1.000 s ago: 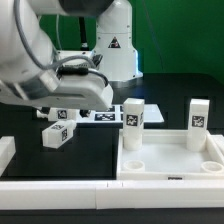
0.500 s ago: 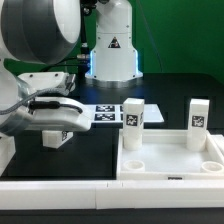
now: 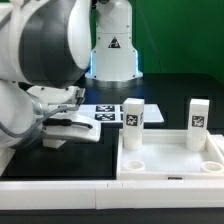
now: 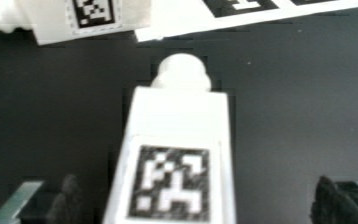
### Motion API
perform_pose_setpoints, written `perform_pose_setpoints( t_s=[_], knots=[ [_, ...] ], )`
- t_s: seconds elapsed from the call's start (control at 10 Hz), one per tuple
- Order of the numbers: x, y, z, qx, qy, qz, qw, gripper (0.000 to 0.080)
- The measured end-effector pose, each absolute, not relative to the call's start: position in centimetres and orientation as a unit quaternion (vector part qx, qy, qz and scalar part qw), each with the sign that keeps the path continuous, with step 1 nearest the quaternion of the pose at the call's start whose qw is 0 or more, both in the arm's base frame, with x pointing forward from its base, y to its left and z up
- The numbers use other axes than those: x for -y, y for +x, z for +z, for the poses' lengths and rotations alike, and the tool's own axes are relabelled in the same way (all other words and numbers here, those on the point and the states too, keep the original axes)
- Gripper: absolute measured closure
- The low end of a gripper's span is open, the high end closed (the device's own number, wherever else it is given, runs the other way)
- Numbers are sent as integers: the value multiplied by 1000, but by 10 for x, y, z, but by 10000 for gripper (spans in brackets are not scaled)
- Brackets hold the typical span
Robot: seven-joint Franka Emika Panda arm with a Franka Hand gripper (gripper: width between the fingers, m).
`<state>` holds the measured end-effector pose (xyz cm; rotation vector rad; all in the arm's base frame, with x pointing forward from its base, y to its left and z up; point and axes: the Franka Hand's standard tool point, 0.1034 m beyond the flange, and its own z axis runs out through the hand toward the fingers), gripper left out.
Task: Assemble square table
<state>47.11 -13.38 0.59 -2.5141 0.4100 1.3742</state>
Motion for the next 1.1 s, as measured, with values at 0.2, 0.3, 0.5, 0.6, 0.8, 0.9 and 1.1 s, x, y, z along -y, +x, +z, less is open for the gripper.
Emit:
perform_pose_setpoints(
  t_s=[0.2, 0.3, 0.5, 0.6, 0.8, 0.9, 1.1],
  knots=[
    [129, 471, 5, -135, -863, 472, 122, 151],
    [129, 471, 5, -135, -863, 472, 122, 151],
    [129, 471, 5, -134, -863, 472, 122, 457],
    [129, 471, 5, -134, -863, 473, 122, 514],
    [128, 471, 5, -133, -863, 473, 122, 514],
    [126, 476, 10, -129, -866, 468, 121, 514],
    [123, 498, 48, -105, -878, 448, 132, 514]
  ],
)
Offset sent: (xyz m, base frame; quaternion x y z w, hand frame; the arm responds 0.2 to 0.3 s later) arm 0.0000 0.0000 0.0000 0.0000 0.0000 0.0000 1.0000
